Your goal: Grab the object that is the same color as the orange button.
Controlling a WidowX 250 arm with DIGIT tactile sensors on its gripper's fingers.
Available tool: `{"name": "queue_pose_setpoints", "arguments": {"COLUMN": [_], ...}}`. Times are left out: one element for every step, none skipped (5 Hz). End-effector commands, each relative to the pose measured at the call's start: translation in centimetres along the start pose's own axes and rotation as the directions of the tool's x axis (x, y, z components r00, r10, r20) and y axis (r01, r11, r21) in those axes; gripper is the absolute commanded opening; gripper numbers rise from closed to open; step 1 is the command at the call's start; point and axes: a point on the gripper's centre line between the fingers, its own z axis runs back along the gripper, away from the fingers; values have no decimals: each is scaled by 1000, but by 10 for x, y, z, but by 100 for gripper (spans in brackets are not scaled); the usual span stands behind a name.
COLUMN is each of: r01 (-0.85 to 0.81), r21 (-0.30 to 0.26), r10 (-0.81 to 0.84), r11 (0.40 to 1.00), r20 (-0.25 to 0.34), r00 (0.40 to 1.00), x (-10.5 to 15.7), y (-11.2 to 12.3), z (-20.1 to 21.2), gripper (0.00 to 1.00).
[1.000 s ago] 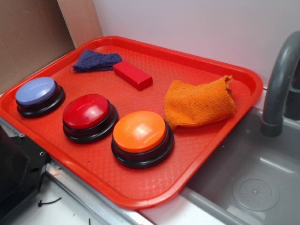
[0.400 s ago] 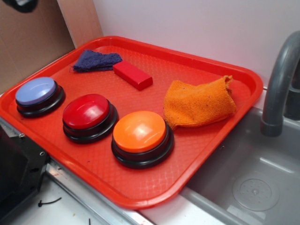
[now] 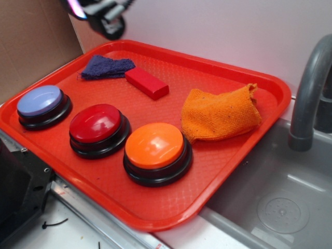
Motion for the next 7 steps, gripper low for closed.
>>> {"name": "queue_pose_setpoints", "arguments": {"r01": [103, 146, 186, 226, 222, 153, 145], "r21": [-111, -115, -142, -157, -180, -156, -112], "r10": [-100, -149, -196, -241, -247, -191, -171], "r11": [988, 983, 972, 961, 958, 976, 983], "r20": [27, -18, -63, -84, -132, -273, -279], "r00": [995, 989, 979, 967, 960, 943, 945], "x": [63, 70, 68, 60, 63, 69, 68], "y": [-27, -44, -53, -59, -57, -58, -59], "z": [-66, -96, -116, -127, -133, -148, -148], "gripper": [100, 100, 100, 100, 100, 65, 0]}}
